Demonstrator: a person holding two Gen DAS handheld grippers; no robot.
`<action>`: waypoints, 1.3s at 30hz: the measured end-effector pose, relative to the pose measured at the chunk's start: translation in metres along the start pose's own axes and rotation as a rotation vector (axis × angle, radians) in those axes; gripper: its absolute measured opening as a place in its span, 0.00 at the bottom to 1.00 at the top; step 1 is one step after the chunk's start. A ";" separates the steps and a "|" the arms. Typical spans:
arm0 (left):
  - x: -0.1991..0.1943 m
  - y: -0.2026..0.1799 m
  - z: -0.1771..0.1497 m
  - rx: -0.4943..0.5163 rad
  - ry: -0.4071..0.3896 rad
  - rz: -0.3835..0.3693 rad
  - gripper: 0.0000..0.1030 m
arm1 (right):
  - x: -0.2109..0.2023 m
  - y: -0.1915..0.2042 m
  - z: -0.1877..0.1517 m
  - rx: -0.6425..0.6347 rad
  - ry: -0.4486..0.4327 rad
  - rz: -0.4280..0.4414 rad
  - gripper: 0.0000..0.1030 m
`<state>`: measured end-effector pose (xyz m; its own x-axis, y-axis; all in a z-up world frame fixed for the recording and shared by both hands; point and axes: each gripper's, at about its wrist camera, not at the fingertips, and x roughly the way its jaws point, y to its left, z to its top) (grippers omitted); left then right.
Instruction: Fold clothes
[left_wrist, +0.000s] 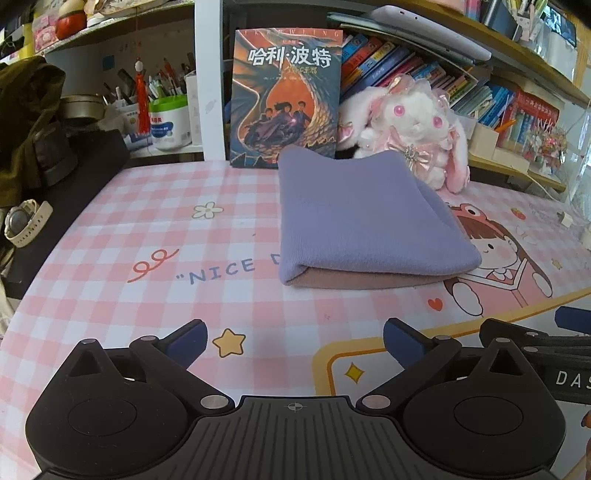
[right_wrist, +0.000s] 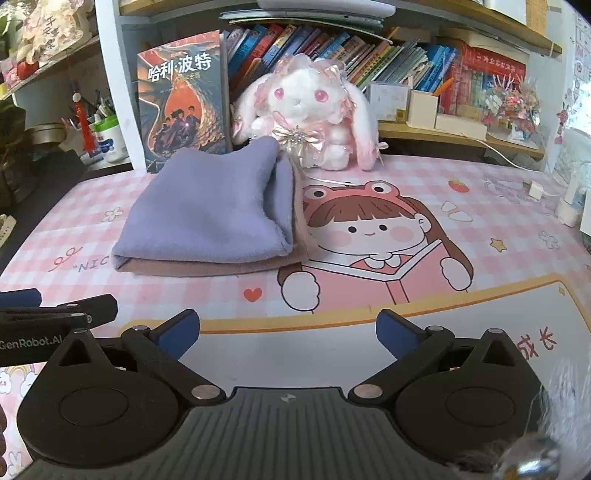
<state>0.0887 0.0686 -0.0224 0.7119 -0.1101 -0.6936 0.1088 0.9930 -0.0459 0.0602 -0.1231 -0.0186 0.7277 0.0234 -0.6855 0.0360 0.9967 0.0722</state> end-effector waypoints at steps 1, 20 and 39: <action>0.000 0.000 0.000 0.001 0.000 0.001 1.00 | 0.000 0.000 0.000 0.001 0.002 0.001 1.00; -0.002 0.001 0.001 0.004 -0.007 -0.007 1.00 | 0.004 -0.002 0.000 0.019 0.011 -0.006 1.00; -0.002 0.004 0.001 -0.009 -0.006 -0.037 1.00 | 0.006 -0.003 -0.001 0.031 0.026 -0.006 1.00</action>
<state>0.0889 0.0725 -0.0203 0.7116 -0.1466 -0.6871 0.1289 0.9886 -0.0775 0.0640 -0.1257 -0.0241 0.7091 0.0196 -0.7048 0.0623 0.9940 0.0903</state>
